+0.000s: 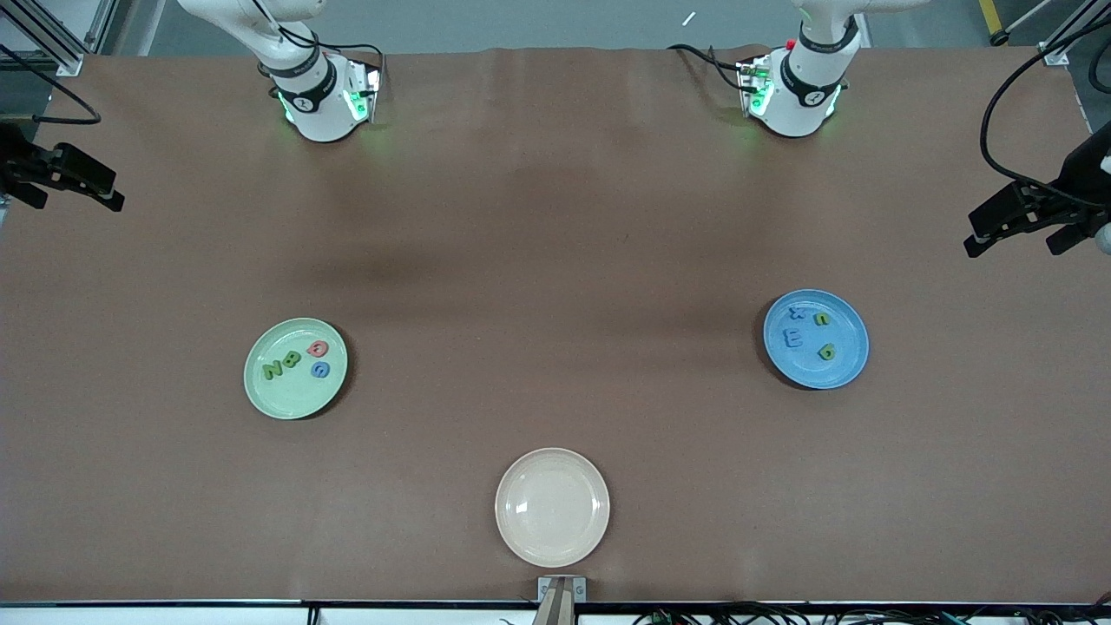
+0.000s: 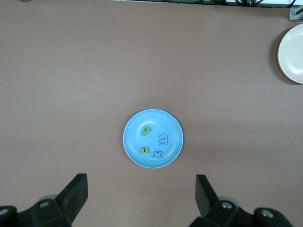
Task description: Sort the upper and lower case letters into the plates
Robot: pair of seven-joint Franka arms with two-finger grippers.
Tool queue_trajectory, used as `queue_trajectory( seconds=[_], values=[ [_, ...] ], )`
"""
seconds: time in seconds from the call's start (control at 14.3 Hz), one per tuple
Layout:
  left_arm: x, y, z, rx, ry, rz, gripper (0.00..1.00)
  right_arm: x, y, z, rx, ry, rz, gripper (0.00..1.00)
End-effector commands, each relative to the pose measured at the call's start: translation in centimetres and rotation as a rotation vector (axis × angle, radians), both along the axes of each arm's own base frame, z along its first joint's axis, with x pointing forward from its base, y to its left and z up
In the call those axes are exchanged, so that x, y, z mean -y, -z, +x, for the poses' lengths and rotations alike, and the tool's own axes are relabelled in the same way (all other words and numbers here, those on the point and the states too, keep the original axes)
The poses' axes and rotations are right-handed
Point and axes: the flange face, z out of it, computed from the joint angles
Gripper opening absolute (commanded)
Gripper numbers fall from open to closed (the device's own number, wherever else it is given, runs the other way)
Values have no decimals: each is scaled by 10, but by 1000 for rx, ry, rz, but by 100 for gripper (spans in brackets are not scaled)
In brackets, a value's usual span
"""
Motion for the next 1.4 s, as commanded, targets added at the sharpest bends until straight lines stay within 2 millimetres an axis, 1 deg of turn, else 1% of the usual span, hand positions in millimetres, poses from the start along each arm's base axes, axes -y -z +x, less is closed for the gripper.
queue_trajectory(
  seconds=[0.0, 0.63, 1.33],
  values=[
    [-1, -7, -5, -1, 16, -14, 100, 2, -4, -3, 4, 6, 27, 100],
    [-1, -7, -5, -1, 18, -12, 100, -3, -1, -4, -19, -8, 19, 100],
    [-1, -8, -6, 1, 18, -12, 100, -4, 5, -6, -37, -15, 12, 100]
  ],
)
